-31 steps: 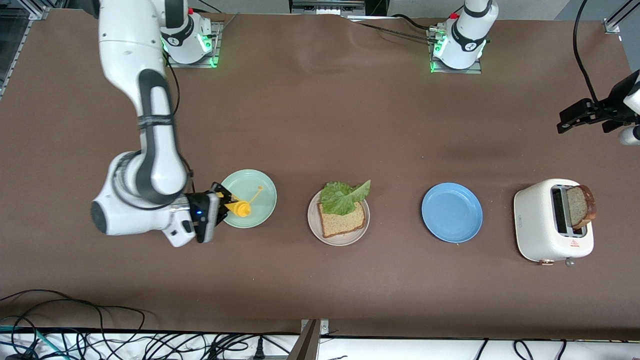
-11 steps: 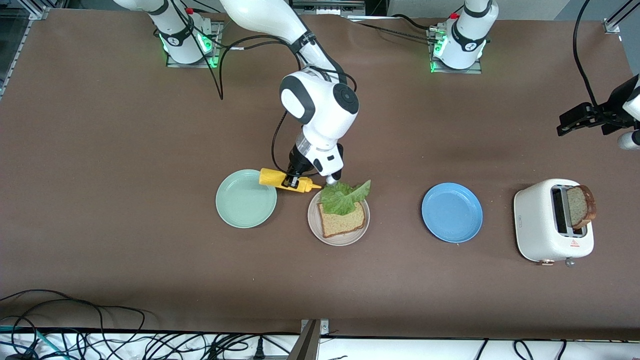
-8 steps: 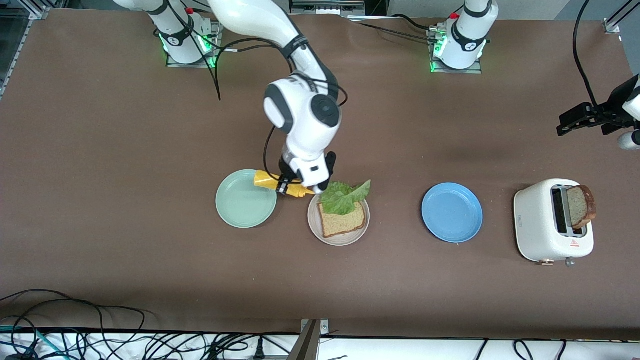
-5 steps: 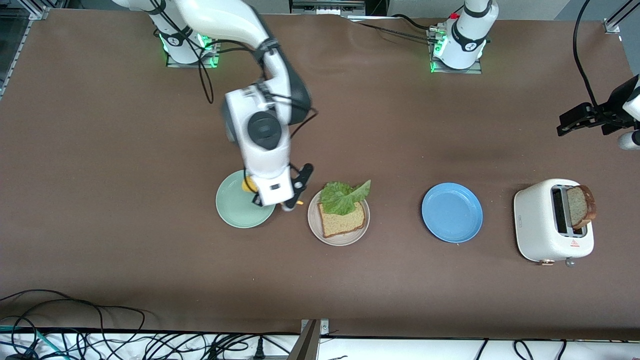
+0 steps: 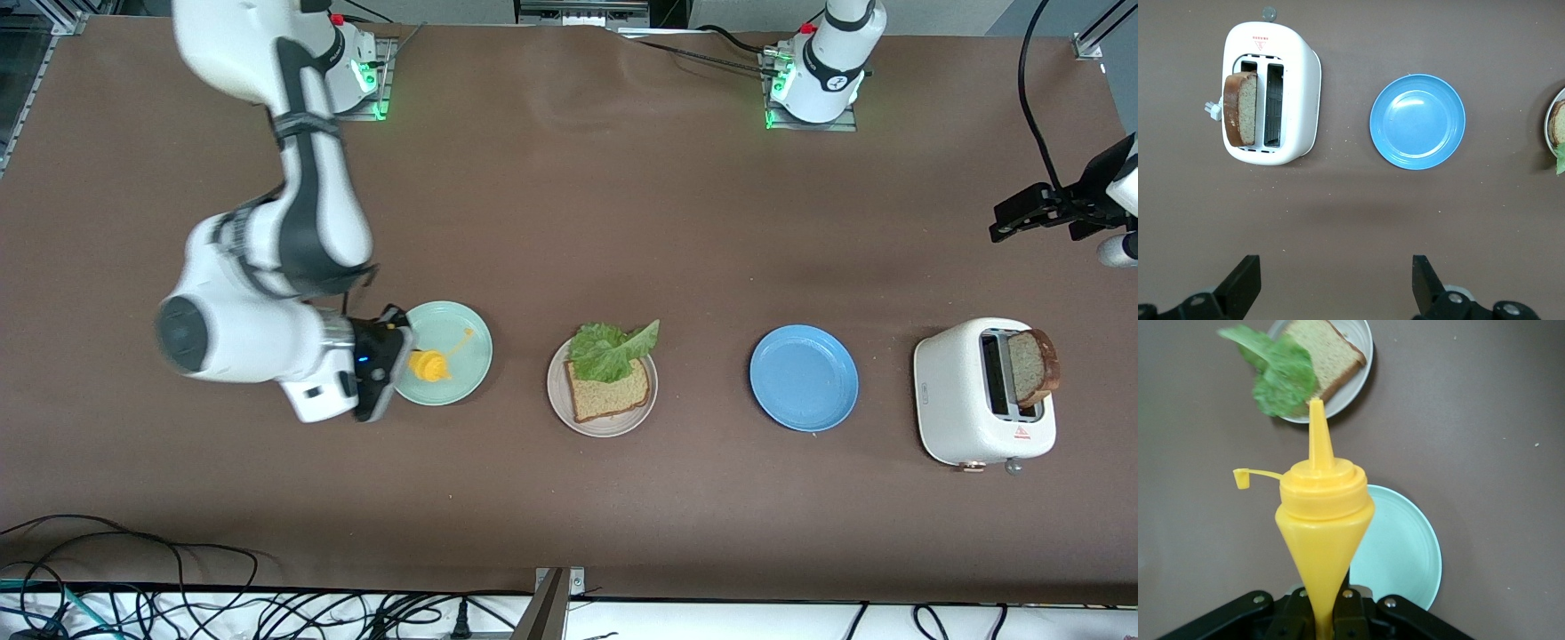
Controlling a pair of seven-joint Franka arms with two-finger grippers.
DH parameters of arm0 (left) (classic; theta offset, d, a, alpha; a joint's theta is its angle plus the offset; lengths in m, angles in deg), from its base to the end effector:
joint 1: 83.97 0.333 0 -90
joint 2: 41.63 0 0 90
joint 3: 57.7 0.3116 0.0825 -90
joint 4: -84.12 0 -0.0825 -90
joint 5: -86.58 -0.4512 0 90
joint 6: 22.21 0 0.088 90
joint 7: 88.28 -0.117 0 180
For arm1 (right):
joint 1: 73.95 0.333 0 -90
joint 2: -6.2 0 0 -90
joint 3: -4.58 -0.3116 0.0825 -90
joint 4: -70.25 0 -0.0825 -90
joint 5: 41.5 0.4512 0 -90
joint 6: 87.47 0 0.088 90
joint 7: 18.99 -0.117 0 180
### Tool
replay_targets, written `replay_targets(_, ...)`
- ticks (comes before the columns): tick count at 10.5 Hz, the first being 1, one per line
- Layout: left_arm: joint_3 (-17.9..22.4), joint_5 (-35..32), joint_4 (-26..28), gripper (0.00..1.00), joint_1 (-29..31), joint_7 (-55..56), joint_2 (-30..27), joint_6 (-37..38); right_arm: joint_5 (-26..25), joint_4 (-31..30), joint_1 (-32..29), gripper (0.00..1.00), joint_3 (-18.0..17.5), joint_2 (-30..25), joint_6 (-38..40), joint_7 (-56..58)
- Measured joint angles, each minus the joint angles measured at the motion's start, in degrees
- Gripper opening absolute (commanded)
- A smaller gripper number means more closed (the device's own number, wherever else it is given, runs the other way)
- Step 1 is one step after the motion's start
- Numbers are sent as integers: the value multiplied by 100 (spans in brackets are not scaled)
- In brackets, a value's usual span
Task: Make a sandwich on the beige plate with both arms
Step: 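Carry the mustard bottle back beside the pale green plate, then lower the mustard bottle upright onto the table and open the right gripper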
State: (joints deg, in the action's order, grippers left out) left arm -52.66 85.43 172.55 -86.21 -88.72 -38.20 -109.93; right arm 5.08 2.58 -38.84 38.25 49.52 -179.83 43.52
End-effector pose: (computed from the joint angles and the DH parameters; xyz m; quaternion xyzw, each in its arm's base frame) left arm 0.6331 0.0320 0.5840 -0.9991 -0.0206 0.0363 0.0116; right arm 0.7564 0.2198 0.3485 -0.8345 -0.5024 -0.0090 0.2261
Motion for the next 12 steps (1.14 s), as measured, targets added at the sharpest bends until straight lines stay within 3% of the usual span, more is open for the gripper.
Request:
replay_targets(4,-9,0,-1,100,-4,0,0,-1,1220,-544,-729,0,-42,22,578,1581)
replay_targets(7,-15,0,-1,100,-6,0,0,-1,1599,-752,-1213,0,-75,66,1307,2767)
replay_targets(10,-17,0,-1,100,-6,0,1,-1,1939,-1441,-1620,0,-130,162,1514,4564)
replay_targets(12,-16,0,-3,100,-5,0,1,-1,2428,-1800,-1924,0,-259,439,1750,5584)
